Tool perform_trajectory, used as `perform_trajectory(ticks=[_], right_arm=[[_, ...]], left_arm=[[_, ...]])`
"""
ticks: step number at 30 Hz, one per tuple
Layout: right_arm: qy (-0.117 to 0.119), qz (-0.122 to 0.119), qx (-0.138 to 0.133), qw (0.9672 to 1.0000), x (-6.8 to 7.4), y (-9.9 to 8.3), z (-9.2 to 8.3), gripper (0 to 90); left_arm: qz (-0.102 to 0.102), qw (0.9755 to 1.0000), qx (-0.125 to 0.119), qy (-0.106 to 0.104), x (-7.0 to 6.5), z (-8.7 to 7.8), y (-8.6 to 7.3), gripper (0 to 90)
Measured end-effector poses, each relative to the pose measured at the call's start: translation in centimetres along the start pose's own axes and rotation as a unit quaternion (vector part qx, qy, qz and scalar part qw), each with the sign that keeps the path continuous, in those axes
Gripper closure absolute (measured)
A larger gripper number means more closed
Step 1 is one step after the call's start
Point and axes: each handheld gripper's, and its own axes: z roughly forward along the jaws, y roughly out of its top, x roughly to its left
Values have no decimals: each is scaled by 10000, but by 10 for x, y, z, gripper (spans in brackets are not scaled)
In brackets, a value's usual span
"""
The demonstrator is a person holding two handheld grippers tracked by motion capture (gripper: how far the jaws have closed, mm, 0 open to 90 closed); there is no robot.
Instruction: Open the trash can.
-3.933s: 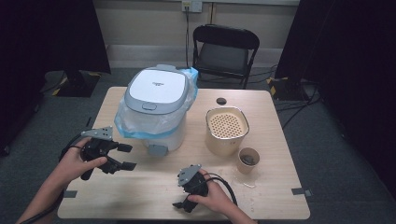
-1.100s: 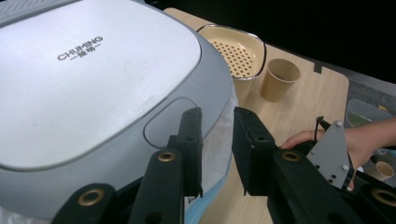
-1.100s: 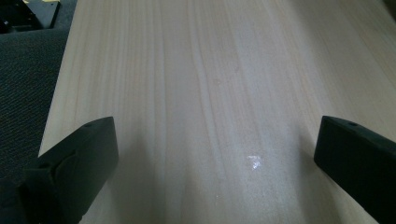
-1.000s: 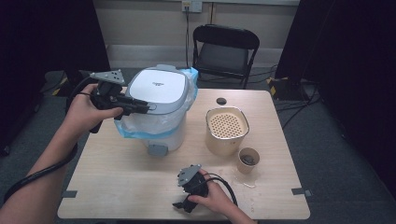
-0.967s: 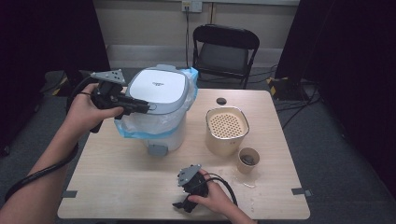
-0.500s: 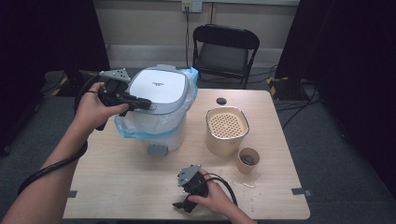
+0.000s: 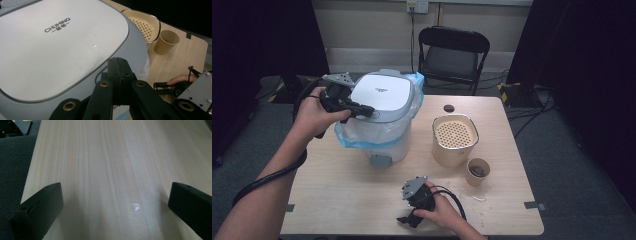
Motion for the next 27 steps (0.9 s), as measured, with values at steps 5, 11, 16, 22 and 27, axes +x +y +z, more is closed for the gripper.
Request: perform_trajectory(ticks=[5, 11, 16, 22, 27], right_arm=[[1, -5, 0, 10000, 0, 0, 0, 0], [1, -1, 1, 10000, 0, 0, 0, 0], [0, -2, 1, 10000, 0, 0, 0, 0], [-1, -4, 2, 10000, 0, 0, 0, 0], [1, 9, 2, 10000, 0, 0, 0, 0]], left_arm=[[-46, 10000, -24, -37, 1, 0, -2, 900], [-115, 9999, -20, -73, 2, 0, -4, 900], [-162, 9998, -43, -58, 3, -1, -4, 900], [-143, 9997, -138, -111, 2, -2, -5, 900], [-151, 9994, -217, -220, 1, -3, -10, 900]])
